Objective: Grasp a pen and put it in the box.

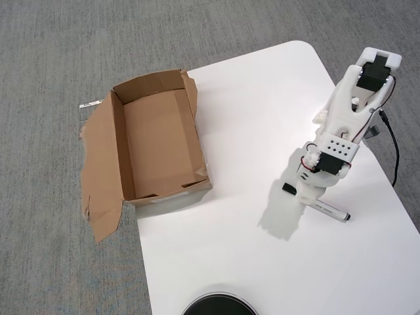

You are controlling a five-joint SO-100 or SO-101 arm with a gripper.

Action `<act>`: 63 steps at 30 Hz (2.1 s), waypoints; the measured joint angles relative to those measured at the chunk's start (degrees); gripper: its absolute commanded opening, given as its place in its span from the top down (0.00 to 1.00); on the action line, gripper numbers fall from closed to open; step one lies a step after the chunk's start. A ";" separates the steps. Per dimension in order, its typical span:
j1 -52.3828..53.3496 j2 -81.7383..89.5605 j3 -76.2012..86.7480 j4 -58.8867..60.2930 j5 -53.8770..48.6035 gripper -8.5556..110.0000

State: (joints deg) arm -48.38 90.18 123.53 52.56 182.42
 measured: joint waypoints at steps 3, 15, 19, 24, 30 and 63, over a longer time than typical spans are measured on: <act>0.00 0.00 0.00 0.00 0.00 0.92; 1.05 6.68 -6.33 -0.26 0.00 0.92; 2.29 7.73 -7.82 -0.26 0.00 0.92; 5.45 9.40 -12.66 -0.18 0.00 0.92; 10.81 9.40 -22.50 -0.18 0.00 0.92; 42.80 0.26 -59.85 -0.18 -17.14 0.92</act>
State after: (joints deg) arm -5.58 90.44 63.68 52.38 165.28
